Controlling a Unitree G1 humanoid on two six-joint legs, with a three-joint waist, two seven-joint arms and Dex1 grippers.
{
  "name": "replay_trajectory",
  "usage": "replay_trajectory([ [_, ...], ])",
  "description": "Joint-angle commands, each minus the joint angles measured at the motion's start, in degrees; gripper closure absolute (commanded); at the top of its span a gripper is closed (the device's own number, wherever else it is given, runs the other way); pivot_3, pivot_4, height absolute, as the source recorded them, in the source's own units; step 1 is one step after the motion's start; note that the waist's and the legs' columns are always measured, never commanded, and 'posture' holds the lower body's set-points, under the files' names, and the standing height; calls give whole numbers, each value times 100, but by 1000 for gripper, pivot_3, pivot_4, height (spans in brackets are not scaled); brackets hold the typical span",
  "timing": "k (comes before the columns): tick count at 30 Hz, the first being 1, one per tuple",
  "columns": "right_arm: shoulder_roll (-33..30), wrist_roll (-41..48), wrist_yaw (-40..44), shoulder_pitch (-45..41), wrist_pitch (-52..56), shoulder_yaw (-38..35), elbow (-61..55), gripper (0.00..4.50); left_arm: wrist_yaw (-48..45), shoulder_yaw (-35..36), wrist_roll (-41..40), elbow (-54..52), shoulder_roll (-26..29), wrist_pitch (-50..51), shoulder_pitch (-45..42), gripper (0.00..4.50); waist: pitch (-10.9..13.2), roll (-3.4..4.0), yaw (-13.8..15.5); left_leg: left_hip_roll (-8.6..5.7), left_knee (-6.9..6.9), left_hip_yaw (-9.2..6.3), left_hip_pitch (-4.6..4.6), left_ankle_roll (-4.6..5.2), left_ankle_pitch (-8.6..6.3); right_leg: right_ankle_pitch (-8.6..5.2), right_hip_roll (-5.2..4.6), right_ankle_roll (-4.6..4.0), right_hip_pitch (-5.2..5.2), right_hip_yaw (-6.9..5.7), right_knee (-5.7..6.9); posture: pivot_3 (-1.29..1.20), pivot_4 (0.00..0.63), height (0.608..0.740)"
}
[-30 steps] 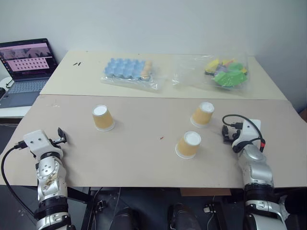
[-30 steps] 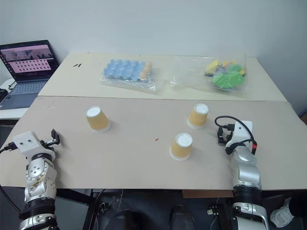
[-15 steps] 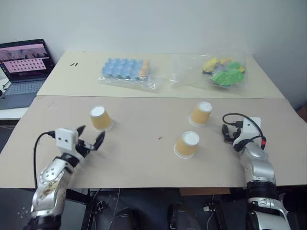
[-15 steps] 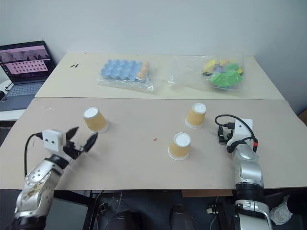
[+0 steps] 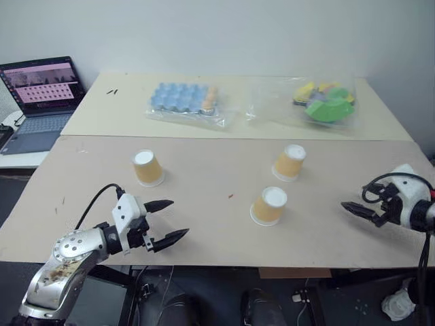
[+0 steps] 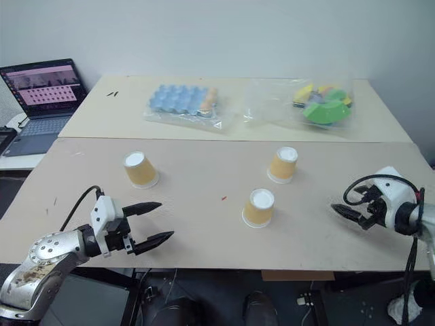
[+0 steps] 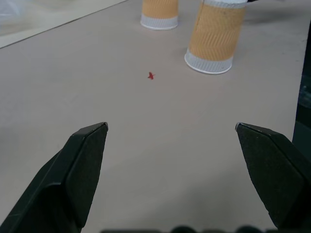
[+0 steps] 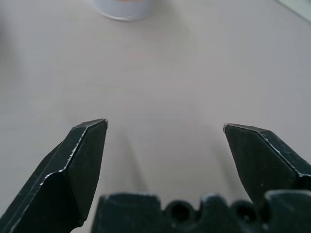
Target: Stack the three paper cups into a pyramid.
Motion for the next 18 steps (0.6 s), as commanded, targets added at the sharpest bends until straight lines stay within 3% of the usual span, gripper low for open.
replay_trajectory([
  [1,-43,258,422,-271,227,341,-665,13,-148,-44,5,-45,-6,-50,-65,0,1,-1,11,0,0,-1,-1,3,-2,0,0,0,0,-1,0,0,150,735],
  [10,456,240,301,-881,594,1298,-1564,13,-153,10,19,-122,26,12,-17,0,1,-2,124,-6,19,-9,-30,10,-11,0,-6,-1,-13,-13,-5,0,150,735],
  [18,630,443,319,-1186,813,1423,-1964,13,-91,109,31,-135,61,57,13,0,1,-2,153,-8,23,-9,-34,14,-16,0,-7,0,-13,-15,-13,0,150,735],
])
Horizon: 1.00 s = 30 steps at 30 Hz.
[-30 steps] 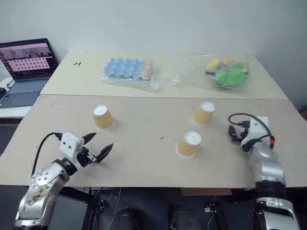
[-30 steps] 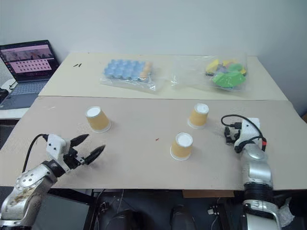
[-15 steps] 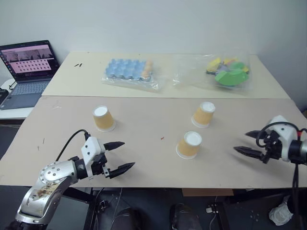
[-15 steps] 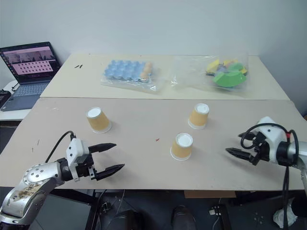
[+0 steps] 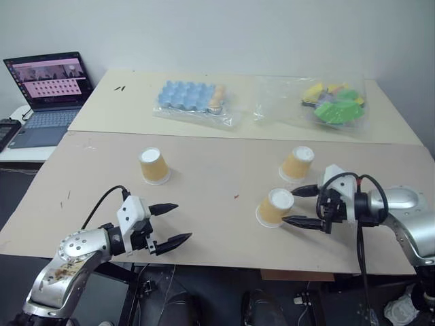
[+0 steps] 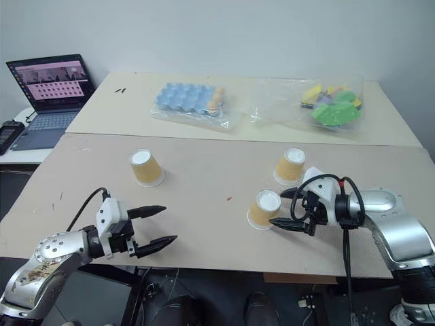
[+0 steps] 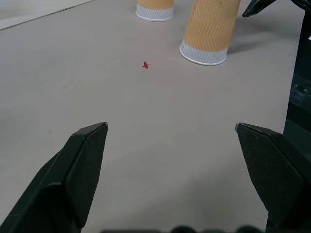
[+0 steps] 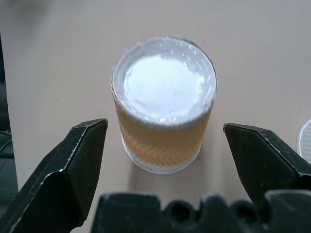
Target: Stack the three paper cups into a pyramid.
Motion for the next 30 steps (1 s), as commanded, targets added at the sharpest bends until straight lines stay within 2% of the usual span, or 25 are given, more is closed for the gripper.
replay_trajectory([
  [1,93,184,-17,-247,106,-45,-294,13,2,161,-9,-188,66,15,15,0,0,0,1,0,1,0,1,0,0,0,0,0,0,0,1,0,150,735],
  [13,264,-106,-115,-355,8,159,-66,13,113,190,2,-231,22,86,-30,0,0,0,6,-2,2,1,1,0,0,0,0,0,1,-1,2,0,150,735],
  [16,290,-137,-130,-391,-17,183,-23,719,135,198,-4,-216,10,82,-21,0,0,0,6,-1,2,1,1,0,0,0,0,0,1,-1,3,0,150,735],
  [19,323,-188,-150,-437,-41,216,14,1741,133,183,20,-194,9,54,2,0,0,0,5,-2,2,2,1,0,0,0,0,0,1,0,3,0,150,735],
  [20,351,-161,-152,-463,-20,214,1,1943,128,178,16,-195,8,58,10,0,0,0,5,-2,2,2,1,0,0,0,0,0,1,0,3,0,150,735],
  [25,473,-101,-168,-691,35,222,-85,1961,131,167,21,-190,3,66,12,0,0,0,4,-2,2,2,1,0,0,0,0,0,1,0,4,0,150,735],
  [30,1014,4,-178,-1738,222,519,164,1961,115,160,26,-153,14,87,-9,0,0,0,-68,-1,4,5,3,-1,0,0,1,0,-2,2,12,0,150,735],
])
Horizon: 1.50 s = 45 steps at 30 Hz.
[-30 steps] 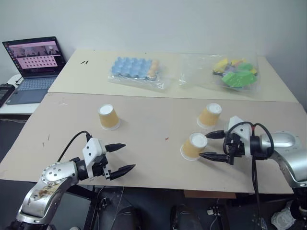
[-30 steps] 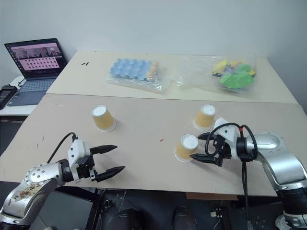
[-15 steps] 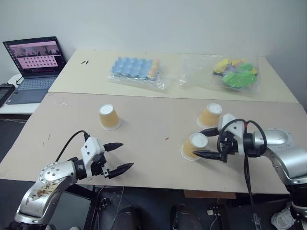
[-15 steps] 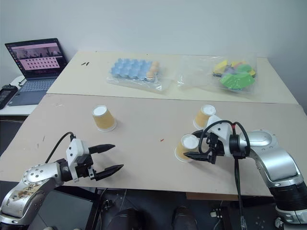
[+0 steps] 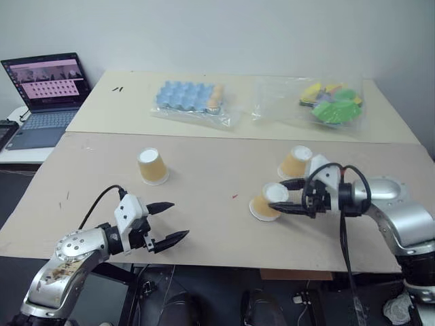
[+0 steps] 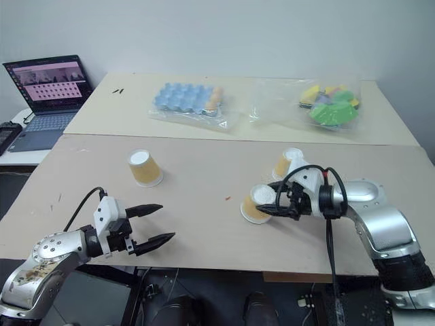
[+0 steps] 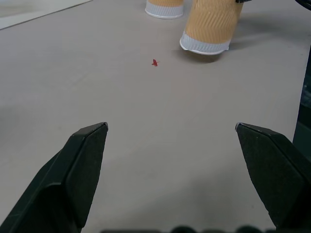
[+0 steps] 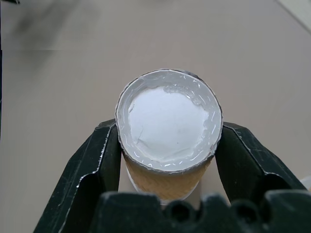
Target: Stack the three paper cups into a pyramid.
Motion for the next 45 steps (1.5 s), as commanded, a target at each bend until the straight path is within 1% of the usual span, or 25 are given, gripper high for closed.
replay_trajectory([
  [1,548,-84,29,-1093,-25,443,378,1961,-23,65,23,-131,17,-32,-43,0,0,0,-47,0,1,0,-1,-1,1,0,0,0,-1,0,2,0,150,735],
  [2,713,-206,63,-1356,-89,636,600,1961,-27,52,28,-122,16,-27,-55,0,0,0,-74,1,2,2,2,-1,1,0,2,-1,-1,1,3,0,150,735],
  [5,1352,-734,157,-2087,-544,1234,1805,1961,-21,24,38,-140,14,2,-71,0,0,0,-97,0,2,8,6,-4,3,1,4,-2,0,2,9,0,150,735],
  [9,1938,-1116,343,-2638,-1021,1581,2976,1961,5,26,51,-154,15,28,-77,0,0,0,-38,-4,1,10,-3,-6,4,1,5,-1,-7,-4,5,0,150,735],
  [13,2185,-1323,535,-2848,-1339,1666,3568,1961,61,66,63,-223,4,57,-37,0,0,0,-35,-11,0,11,-32,-4,3,2,4,0,-22,-16,10,0,150,735],
  [16,2256,-1424,586,-2895,-1469,1637,3782,1961,105,94,53,-285,1,82,3,0,0,0,-57,-9,-1,12,-34,-5,3,1,8,1,-24,-16,10,0,150,735],
  [17,2270,-1439,584,-2901,-1491,1614,3807,1468,116,105,49,-295,-2,87,14,0,0,0,-63,-9,-1,13,-33,-5,3,1,8,2,-24,-16,9,0,150,735],
  [18,2268,-1431,594,-2892,-1493,1582,3782,954,126,111,52,-304,-4,87,28,0,0,0,-65,-8,-1,13,-32,-5,3,1,8,2,-25,-14,8,0,150,735],
  [19,2239,-1414,602,-2868,-1480,1535,3681,674,135,113,51,-314,-6,92,44,0,0,0,-65,-7,-1,13,-31,-6,3,1,8,2,-25,-14,8,0,150,735],
  [20,2185,-1346,591,-2837,-1404,1439,3497,511,145,113,55,-320,-7,95,53,0,0,0,-65,-7,0,13,-31,-6,3,1,8,2,-26,-13,7,0,150,735],
  [21,2105,-1229,558,-2793,-1272,1288,3223,47,143,123,41,-323,-3,102,64,0,0,0,-63,-7,1,14,-31,-6,3,1,8,2,-28,-10,8,0,150,735],
  [23,1898,-988,529,-2650,-949,1008,2638,47,136,141,32,-329,8,101,85,0,0,0,-48,-7,1,13,-32,-6,4,1,8,2,-32,-9,8,0,150,735],
  [24,1670,-810,551,-2466,-717,802,2143,47,127,149,28,-334,14,99,100,0,0,0,-42,-6,1,12,-33,-7,4,1,7,2,-33,-8,8,0,150,735],
  [27,1033,2,456,-1799,278,-84,734,47,107,169,42,-321,23,85,124,0,0,0,29,-3,3,3,-59,-6,3,1,5,2,-50,-15,9,0,150,735],
  [29,623,517,233,-1120,978,-830,-23,47,108,198,50,-292,30,84,116,0,-1,-1,56,-5,1,2,-65,-4,2,2,4,3,-51,-17,8,0,150,735],
  [31,335,690,-139,-293,1503,-1388,-592,47,125,227,59,-257,32,89,102,0,-2,-3,88,-10,0,2,-66,-4,0,2,5,4,-51,-19,4,0,150,735],
  [32,256,559,-434,144,1683,-1518,-762,47,135,223,71,-243,28,94,88,0,-3,-4,88,-8,1,3,-60,-5,-1,2,5,4,-49,-18,0,0,150,735],
  [34,223,90,-1173,809,1928,-1473,-865,47,149,213,82,-222,19,114,54,0,-5,-7,73,-9,2,3,-56,-6,-1,1,5,4,-49,-12,-7,0,150,735],
  [36,276,-261,-1773,1236,2030,-1324,-876,47,149,206,80,-216,18,139,18,0,-5,-7,29,-8,6,9,-47,-8,0,1,5,4,-47,1,5,0,150,735],
  [39,405,-841,-2501,1453,1880,-938,-588,47,103,190,79,-195,51,156,-38,0,-4,-7,-63,-7,8,10,-37,-15,4,3,4,2,-49,13,24,0,150,735],
  [41,606,-1102,-2940,1281,1816,-817,-258,47,60,175,95,-160,76,151,-79,0,-4,-7,-88,-5,8,11,-29,-21,8,3,4,1,-47,16,32,0,150,735],
  [43,919,-1285,-3419,964,1638,-886,181,47,40,174,96,-118,98,171,-167,0,-4,-7,-91,-3,7,11,-19,-26,12,4,6,-1,-42,17,38,0,150,735],
  [45,1160,-1337,-3682,761,1469,-985,388,47,27,186,102,-82,112,169,-216,0,-4,-7,-91,-3,7,13,-15,-30,15,7,8,-6,-41,21,41,0,150,735],
])
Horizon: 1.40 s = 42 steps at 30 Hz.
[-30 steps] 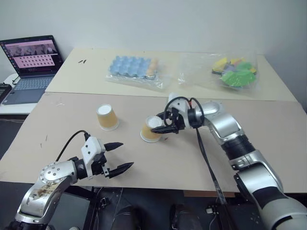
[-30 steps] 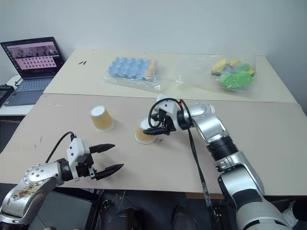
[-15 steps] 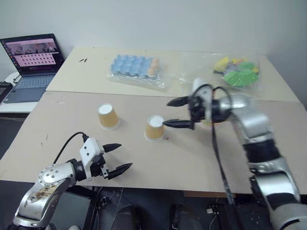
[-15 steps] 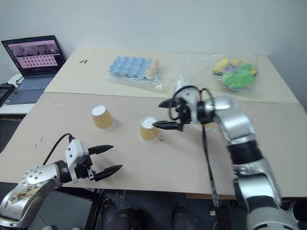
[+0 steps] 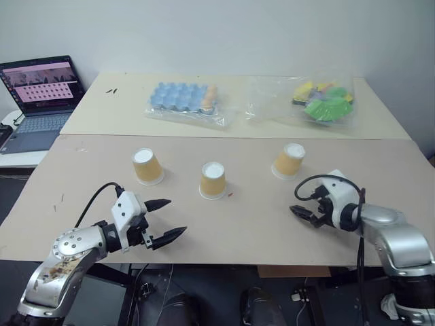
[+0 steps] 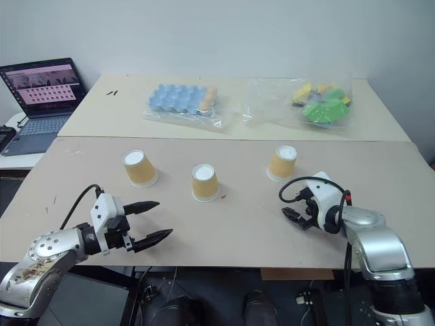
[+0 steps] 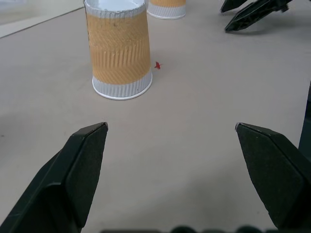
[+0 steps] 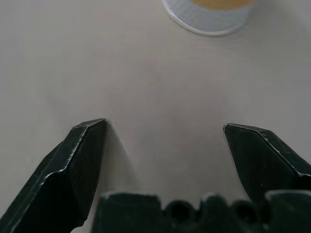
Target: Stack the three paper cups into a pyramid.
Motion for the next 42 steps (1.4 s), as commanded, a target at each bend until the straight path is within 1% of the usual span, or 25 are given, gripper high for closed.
replay_trajectory([
  [1,292,-157,-554,-408,-406,-261,215,47,-45,78,31,-9,88,10,-133,0,0,0,19,0,-1,0,0,0,2,1,0,-2,0,-1,0,0,150,735],
  [6,959,30,-1032,-1060,-592,-527,448,47,-43,110,51,-11,96,4,-106,0,0,1,28,-1,-4,3,-6,1,2,2,2,-3,-7,-2,0,0,150,735],
  [10,1200,3,-1205,-1380,-720,-488,678,47,-21,117,64,-35,92,8,-79,0,0,1,32,-1,-4,5,-15,1,2,1,4,-2,-13,-6,-8,0,150,735],
  [18,1326,-138,-1406,-1840,-1272,-406,1440,47,59,168,61,-93,75,34,-28,0,0,1,35,-2,-5,5,-24,1,2,-1,4,0,-16,-11,-14,0,150,735],
  [27,1289,-105,-1410,-2049,-1386,-447,1599,47,102,198,36,-147,75,97,39,0,0,1,23,-2,-5,6,-24,1,2,-1,4,0,-16,-10,-13,0,150,735],
  [28,1283,-111,-1396,-2057,-1401,-435,1607,437,106,192,41,-142,74,97,35,0,0,1,22,-2,-5,6,-24,1,2,-1,4,0,-16,-10,-12,0,150,735],
  [29,1286,-111,-1399,-2062,-1403,-437,1613,604,109,187,41,-134,71,102,27,0,0,2,22,-2,-5,6,-24,1,2,-1,4,0,-16,-10,-12,0,150,735],
  [30,1287,-112,-1396,-2060,-1409,-434,1612,877,111,180,44,-126,69,103,21,0,0,1,23,-2,-5,6,-24,1,2,-1,4,0,-16,-10,-12,0,150,735],
  [32,1288,-103,-1382,-2052,-1405,-427,1580,1613,110,174,40,-131,73,115,17,0,0,1,23,-2,-6,6,-24,1,2,-1,4,0,-17,-10,-13,0,150,735],
  [33,1287,-98,-1368,-2050,-1403,-420,1565,1787,108,173,37,-134,75,121,17,0,0,2,23,-2,-6,6,-24,1,2,-1,4,0,-17,-10,-13,0,150,735],
  [34,1284,-96,-1353,-2048,-1394,-409,1549,1847,107,170,37,-134,77,124,17,0,0,2,23,-2,-6,6,-24,1,2,-1,4,0,-17,-10,-13,0,150,735],
  [38,1246,-38,-1252,-2071,-1320,-394,1409,1847,107,157,48,-125,80,133,10,0,0,1,23,-2,-5,6,-24,1,2,-1,4,0,-16,-10,-12,0,150,735],
  [40,1175,8,-1062,-2126,-1325,-312,1227,1847,107,138,51,-132,81,147,12,0,0,2,23,-2,-5,6,-24,1,2,-1,4,0,-17,-9,-12,0,150,735],
  [42,1103,182,-661,-2185,-1223,-153,904,1847,113,125,50,-138,74,163,17,0,0,2,24,-2,-6,6,-24,1,2,-1,4,0,-19,-8,-12,0,150,735],
])
